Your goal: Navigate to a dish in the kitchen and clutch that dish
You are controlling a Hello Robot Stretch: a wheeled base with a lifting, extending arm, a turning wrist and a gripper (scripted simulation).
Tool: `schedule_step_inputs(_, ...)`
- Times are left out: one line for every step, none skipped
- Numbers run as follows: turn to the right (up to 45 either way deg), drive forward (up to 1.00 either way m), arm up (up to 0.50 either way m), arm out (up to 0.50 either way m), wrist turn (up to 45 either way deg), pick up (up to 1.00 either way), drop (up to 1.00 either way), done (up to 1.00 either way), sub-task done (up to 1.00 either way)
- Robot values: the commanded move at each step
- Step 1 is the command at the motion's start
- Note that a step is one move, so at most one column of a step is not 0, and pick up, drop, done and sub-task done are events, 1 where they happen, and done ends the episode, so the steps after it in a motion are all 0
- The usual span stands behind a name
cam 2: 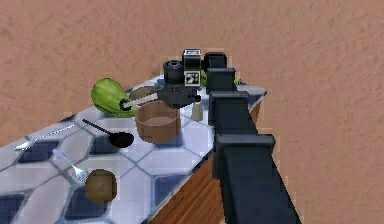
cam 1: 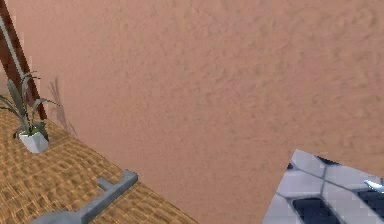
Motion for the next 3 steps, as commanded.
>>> schedule_step_inputs(0.0, 0.0, -0.16, 0.0, 0.0, 0.0, 0.0, 0.0, 0.0)
schedule_step_inputs(0.0, 0.0, 0.0, 0.0, 0.0, 1.0, 0.0, 0.0, 0.0)
schedule_step_inputs(0.0, 0.0, 0.1, 0.0, 0.0, 0.0, 0.0, 0.0, 0.0)
